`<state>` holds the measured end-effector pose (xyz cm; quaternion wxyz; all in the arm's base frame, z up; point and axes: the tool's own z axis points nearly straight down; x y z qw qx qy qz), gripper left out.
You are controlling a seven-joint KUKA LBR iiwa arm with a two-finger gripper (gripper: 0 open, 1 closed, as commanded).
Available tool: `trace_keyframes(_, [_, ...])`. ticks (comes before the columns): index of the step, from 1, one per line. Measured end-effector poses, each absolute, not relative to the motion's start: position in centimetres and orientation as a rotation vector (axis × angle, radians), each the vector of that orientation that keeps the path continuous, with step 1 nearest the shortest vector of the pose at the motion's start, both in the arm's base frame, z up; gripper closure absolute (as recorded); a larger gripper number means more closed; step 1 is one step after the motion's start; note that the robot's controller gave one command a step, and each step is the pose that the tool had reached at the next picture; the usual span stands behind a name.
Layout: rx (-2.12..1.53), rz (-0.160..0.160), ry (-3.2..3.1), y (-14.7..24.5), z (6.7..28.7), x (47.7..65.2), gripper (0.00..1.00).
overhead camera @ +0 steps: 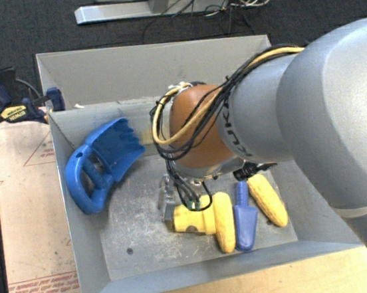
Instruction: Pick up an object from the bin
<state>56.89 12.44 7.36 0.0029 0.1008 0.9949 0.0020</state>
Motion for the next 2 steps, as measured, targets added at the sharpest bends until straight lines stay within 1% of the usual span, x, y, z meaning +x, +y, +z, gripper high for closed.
trace_keyframes(1, [0.469, 0.007, 3.114, 12.39, 7.59, 55.59, 0.00])
trace_keyframes(2, [0.470, 0.007, 3.113, 12.38, 7.59, 55.59, 0.00])
